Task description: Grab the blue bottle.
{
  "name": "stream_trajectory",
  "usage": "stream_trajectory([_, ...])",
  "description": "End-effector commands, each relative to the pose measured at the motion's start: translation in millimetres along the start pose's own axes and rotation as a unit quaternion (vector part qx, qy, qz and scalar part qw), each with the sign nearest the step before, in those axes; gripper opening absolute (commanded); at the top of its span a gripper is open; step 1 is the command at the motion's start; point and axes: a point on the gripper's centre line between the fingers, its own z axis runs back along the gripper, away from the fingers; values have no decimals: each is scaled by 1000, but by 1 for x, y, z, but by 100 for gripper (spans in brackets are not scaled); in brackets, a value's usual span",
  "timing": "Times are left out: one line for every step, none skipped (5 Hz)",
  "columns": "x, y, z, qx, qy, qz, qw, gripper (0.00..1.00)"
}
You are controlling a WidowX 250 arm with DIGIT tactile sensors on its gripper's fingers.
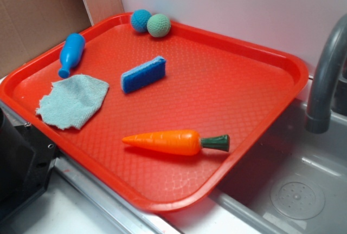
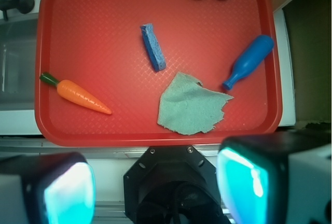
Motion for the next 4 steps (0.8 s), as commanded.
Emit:
stream_trajectory([0,0,0,0,0,0,1000,100])
stream_trajectory([42,50,-52,48,59,120,990,100])
stream_trajectory([63,99,-102,71,67,232,968,100])
stream_trajectory([65,137,-133,80,63,303,948,100])
